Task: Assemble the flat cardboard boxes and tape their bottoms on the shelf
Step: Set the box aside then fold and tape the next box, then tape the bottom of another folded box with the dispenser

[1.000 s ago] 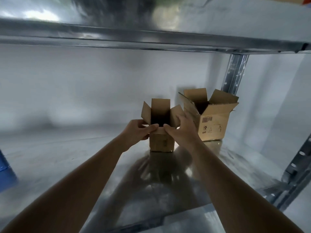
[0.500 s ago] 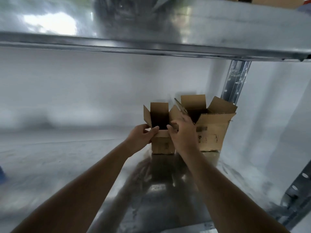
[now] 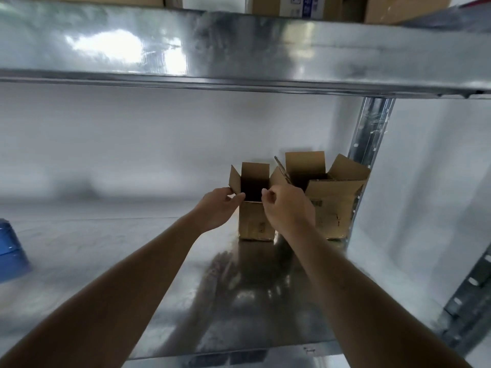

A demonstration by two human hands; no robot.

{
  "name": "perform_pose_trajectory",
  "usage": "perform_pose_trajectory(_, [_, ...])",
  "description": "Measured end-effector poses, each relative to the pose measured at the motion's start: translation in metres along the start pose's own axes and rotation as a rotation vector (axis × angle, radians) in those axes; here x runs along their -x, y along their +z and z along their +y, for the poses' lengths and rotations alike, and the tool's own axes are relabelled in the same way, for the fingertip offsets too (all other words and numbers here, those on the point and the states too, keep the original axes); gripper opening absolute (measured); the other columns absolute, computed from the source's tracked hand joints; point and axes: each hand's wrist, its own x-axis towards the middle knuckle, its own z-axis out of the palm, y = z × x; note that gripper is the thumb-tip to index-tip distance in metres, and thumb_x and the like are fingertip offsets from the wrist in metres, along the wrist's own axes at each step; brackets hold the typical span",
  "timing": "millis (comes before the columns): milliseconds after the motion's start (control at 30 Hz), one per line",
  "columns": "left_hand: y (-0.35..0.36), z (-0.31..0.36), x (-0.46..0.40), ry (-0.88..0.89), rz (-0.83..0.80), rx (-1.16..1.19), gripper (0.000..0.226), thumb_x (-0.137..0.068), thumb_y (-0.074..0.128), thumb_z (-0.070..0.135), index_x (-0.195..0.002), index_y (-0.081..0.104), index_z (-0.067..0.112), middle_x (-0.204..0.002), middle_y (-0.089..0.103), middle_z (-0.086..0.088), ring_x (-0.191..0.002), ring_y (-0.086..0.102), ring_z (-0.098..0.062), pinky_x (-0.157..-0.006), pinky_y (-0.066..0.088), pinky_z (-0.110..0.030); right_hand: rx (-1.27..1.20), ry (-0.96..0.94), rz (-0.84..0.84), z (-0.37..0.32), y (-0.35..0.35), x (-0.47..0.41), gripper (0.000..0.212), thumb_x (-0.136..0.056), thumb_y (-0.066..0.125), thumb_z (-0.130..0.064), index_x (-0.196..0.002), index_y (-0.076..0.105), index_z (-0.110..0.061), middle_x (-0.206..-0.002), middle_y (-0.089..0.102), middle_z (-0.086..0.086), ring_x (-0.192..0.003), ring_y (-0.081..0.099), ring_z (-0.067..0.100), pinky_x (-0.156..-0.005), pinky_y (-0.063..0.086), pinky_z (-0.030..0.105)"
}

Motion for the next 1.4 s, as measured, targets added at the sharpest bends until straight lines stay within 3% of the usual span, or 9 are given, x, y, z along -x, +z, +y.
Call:
perform_pose_trajectory(133, [-0.025, 0.000, 0.015, 0.032, -0.006, -0.261, 0.066, -0.103, 0.045, 0.060, -0.151, 0.050, 0.015, -0.149, 0.057, -0.004, -0.137, 0.052, -0.023, -0.110, 0.043, -0.035, 0.128, -0.085, -0.024, -0.017, -0.017, 0.001, 0.037, -0.105, 0.048, -0.049, -0.089, 0.071, -0.025, -0.074, 0.064, -0.008, -0.068, 0.062, 0.009, -0.067, 0.060, 0.031])
perform_pose_trajectory(267, [-0.048, 0.004, 0.042, 0.041, -0.010, -0.448, 0.070, -0.104, 0.041, 0.060, -0.159, 0.037, 0.015, -0.161, 0.043, -0.007, -0.149, 0.037, -0.025, -0.122, 0.031, -0.040, 0.200, -0.141, -0.033, -0.036, -0.034, 0.007, 0.038, -0.104, 0.048, -0.049, -0.089, 0.072, -0.022, -0.072, 0.063, -0.005, -0.068, 0.063, 0.013, -0.067, 0.061, 0.035])
perform_pose_trajectory(433, [-0.069, 0.010, 0.082, 0.050, 0.015, -0.584, 0.068, -0.106, 0.037, 0.059, -0.159, 0.036, 0.016, -0.157, 0.044, -0.011, -0.146, 0.040, -0.027, -0.119, 0.034, -0.039, 0.162, -0.252, -0.047, -0.055, -0.040, 0.026, 0.037, -0.103, 0.051, -0.049, -0.091, 0.074, -0.022, -0.074, 0.067, -0.007, -0.071, 0.065, 0.011, -0.087, 0.060, 0.041])
perform_pose_trajectory(500, [-0.077, 0.010, 0.100, 0.058, 0.028, -0.628, 0.067, -0.106, 0.037, 0.058, -0.159, 0.036, 0.017, -0.156, 0.045, -0.010, -0.144, 0.044, -0.027, -0.118, 0.037, -0.040, 0.150, -0.302, -0.057, -0.064, -0.040, 0.038, 0.040, -0.102, 0.051, -0.053, -0.101, 0.076, -0.022, -0.086, 0.074, -0.006, -0.081, 0.069, 0.014, -0.094, 0.057, 0.043])
perform_pose_trajectory(600, [-0.090, 0.004, 0.128, 0.032, 0.033, -0.683, 0.065, -0.106, 0.036, 0.057, -0.160, 0.034, 0.022, -0.159, 0.041, -0.006, -0.144, 0.044, -0.027, -0.118, 0.037, -0.043, 0.130, -0.348, -0.091, -0.078, -0.037, 0.056, 0.048, -0.102, 0.047, -0.057, -0.120, 0.074, -0.021, -0.112, 0.076, -0.003, -0.100, 0.072, 0.020, -0.090, 0.060, 0.041])
perform_pose_trajectory(700, [-0.104, -0.005, 0.157, -0.014, 0.048, -0.721, 0.063, -0.106, 0.034, 0.058, -0.160, 0.034, 0.026, -0.161, 0.039, -0.002, -0.144, 0.045, -0.027, -0.118, 0.037, -0.044, 0.129, -0.406, -0.147, -0.096, -0.033, 0.072, 0.051, -0.104, 0.041, -0.057, -0.124, 0.072, -0.021, -0.121, 0.074, 0.000, -0.109, 0.069, 0.023, -0.091, 0.059, 0.041])
perform_pose_trajectory(900, [-0.141, -0.033, 0.211, -0.085, 0.082, -0.808, 0.060, -0.107, 0.032, 0.056, -0.160, 0.033, 0.030, -0.162, 0.037, -0.001, -0.145, 0.042, -0.026, -0.118, 0.035, -0.042, 0.051, -0.505, -0.219, -0.153, -0.021, 0.102, 0.051, -0.105, 0.038, -0.052, -0.115, 0.074, -0.016, -0.113, 0.074, 0.003, -0.105, 0.066, 0.028, -0.093, 0.051, 0.040])
perform_pose_trajectory(1267, [-0.240, -0.114, 0.302, -0.176, 0.155, -0.834, 0.057, -0.106, 0.036, 0.054, -0.158, 0.036, 0.032, -0.162, 0.038, -0.001, -0.146, 0.041, -0.028, -0.120, 0.034, -0.046, -0.017, -0.626, -0.293, -0.296, 0.010, 0.165, 0.051, -0.106, 0.037, -0.052, -0.117, 0.073, -0.017, -0.115, 0.074, 0.005, -0.106, 0.067, 0.030, -0.093, 0.051, 0.038])
perform_pose_trajectory(1400, [-0.292, -0.161, 0.336, -0.174, 0.166, -0.837, 0.053, -0.104, 0.043, 0.050, -0.153, 0.045, 0.030, -0.150, 0.049, -0.004, -0.136, 0.050, -0.031, -0.112, 0.041, -0.046, -0.055, -0.648, -0.312, -0.360, 0.030, 0.195, 0.050, -0.107, 0.039, -0.051, -0.120, 0.073, -0.017, -0.116, 0.073, 0.006, -0.107, 0.067, 0.031, -0.094, 0.051, 0.039])
